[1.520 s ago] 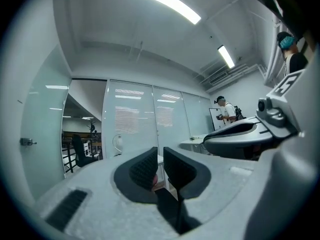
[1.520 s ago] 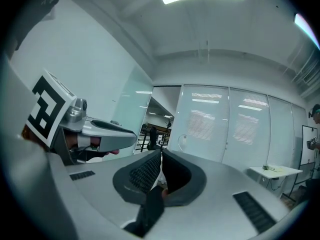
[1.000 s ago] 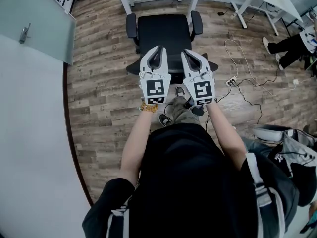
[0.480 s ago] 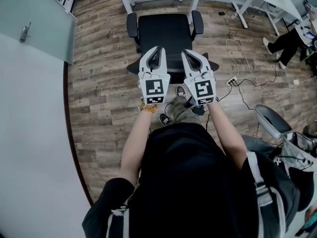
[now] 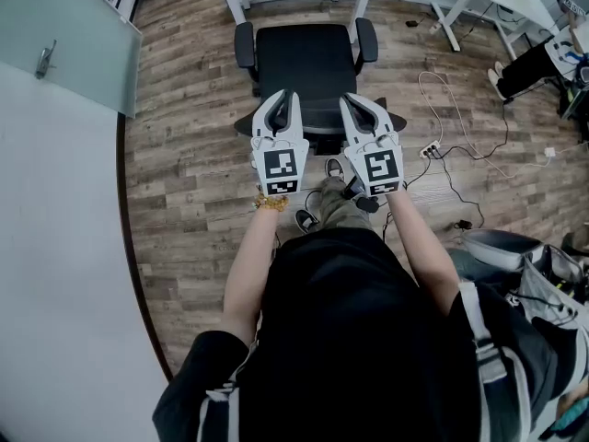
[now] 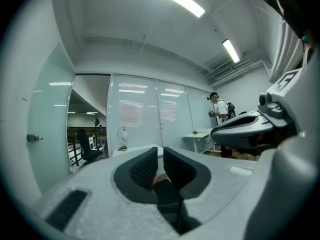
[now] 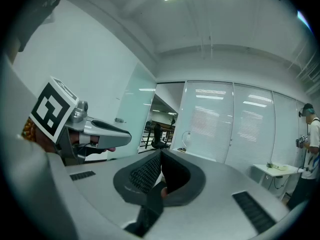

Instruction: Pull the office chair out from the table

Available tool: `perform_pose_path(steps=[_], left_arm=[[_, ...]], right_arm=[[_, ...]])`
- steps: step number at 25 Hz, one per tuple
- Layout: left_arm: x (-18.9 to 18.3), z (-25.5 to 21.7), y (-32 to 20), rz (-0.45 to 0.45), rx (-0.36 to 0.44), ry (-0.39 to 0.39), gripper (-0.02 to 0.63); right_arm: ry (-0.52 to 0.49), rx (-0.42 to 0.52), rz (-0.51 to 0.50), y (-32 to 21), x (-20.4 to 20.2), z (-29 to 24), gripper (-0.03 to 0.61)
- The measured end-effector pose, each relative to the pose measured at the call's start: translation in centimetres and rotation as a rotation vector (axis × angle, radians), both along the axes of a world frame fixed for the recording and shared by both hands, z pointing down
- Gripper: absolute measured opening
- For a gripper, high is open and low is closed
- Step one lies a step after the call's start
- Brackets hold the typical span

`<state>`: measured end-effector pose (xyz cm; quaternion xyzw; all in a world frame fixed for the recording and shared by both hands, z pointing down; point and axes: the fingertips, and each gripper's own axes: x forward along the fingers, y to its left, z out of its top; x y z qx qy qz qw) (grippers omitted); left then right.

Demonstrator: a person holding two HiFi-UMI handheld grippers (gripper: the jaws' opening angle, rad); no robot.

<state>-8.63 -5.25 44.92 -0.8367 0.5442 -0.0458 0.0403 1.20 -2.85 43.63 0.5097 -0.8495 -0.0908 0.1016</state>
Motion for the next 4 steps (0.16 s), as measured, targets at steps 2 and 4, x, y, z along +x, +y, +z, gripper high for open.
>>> perform_pose_path(steps=[2, 4], left_arm=[[-0.24, 0.31, -0.15, -0.007, -0.008, 0.002, 0.05], [-0.38, 0.59, -0.18, -0.012, -0.014, 0.003, 0.051]], right_arm=[[0.002, -0.005, 0.005, -0.11, 0.28, 0.25, 0.008], [0.003, -0.011, 0.012, -0.15, 0.64, 0.51, 0.008]])
